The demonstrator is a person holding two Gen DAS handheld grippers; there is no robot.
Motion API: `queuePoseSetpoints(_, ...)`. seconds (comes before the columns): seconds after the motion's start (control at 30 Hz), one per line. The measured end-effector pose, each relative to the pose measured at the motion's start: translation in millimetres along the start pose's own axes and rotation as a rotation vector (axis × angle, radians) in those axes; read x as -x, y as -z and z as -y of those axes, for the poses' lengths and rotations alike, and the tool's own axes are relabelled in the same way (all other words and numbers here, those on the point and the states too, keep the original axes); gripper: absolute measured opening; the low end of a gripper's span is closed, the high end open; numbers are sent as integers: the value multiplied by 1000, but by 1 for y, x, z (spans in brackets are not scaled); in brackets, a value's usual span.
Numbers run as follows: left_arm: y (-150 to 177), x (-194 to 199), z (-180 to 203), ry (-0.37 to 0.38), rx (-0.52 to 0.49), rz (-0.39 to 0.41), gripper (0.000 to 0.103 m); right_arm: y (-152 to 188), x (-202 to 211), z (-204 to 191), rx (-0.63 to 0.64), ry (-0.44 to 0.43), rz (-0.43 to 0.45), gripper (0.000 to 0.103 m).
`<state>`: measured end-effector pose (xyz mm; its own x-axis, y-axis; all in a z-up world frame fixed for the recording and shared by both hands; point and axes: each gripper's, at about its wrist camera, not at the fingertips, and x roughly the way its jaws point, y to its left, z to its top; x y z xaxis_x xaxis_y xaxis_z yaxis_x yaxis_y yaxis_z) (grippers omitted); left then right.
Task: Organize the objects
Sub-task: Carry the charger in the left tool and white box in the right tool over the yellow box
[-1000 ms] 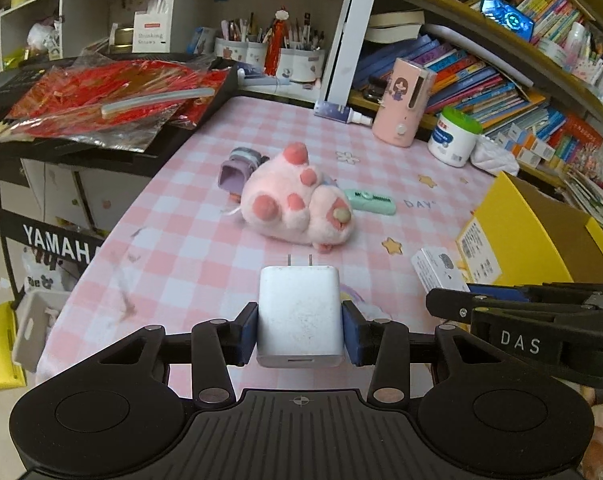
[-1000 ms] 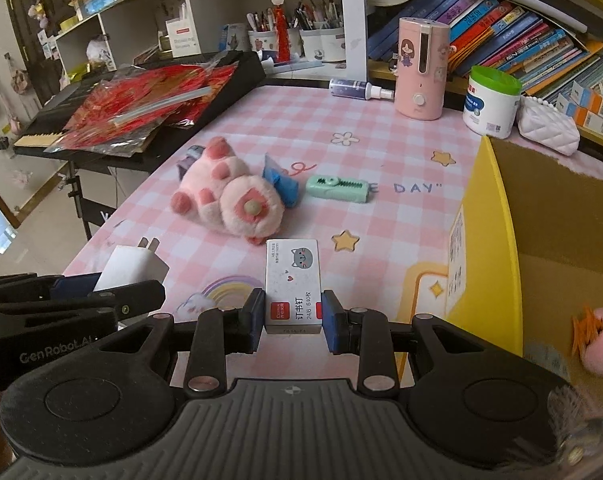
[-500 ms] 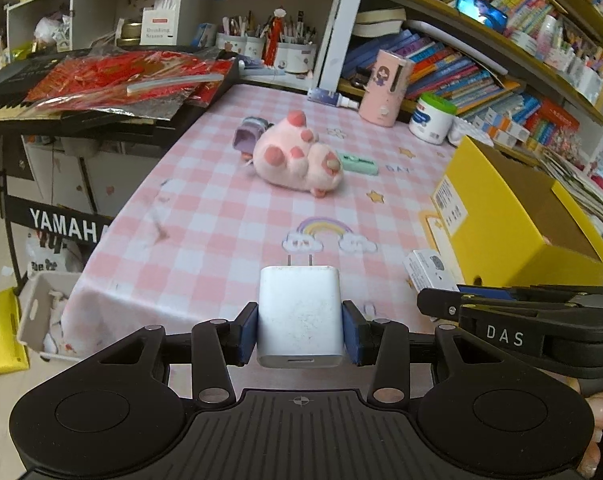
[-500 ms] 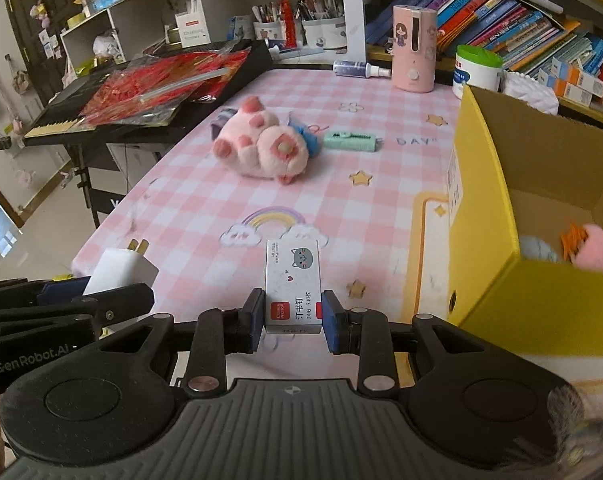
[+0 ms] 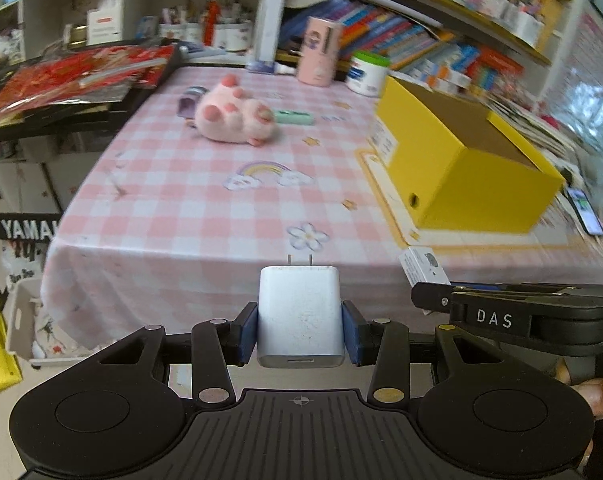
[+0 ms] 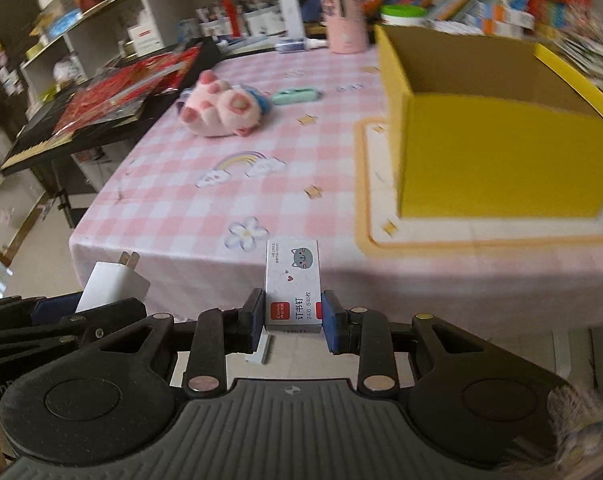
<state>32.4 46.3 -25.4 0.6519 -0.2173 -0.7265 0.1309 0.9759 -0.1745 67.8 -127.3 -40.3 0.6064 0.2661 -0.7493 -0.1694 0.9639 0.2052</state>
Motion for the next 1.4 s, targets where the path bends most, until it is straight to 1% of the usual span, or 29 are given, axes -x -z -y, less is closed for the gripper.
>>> queuePoseSetpoints(0.23, 11, 1, 27, 76, -83, -19, 41, 28, 25, 23, -90, 66, 13, 28)
queuePoseSetpoints(0.6, 11, -4, 65, 185, -183, -30, 41, 49, 57, 56, -198, 178, 46, 28)
queuePoseSetpoints(1.03, 3, -19, 109, 293, -273, -47, 41, 60, 79, 92, -293, 277, 68, 28)
queuePoseSetpoints(1.4, -10, -27, 129, 323, -287, -26, 41, 49, 79, 115, -314, 297, 65, 28)
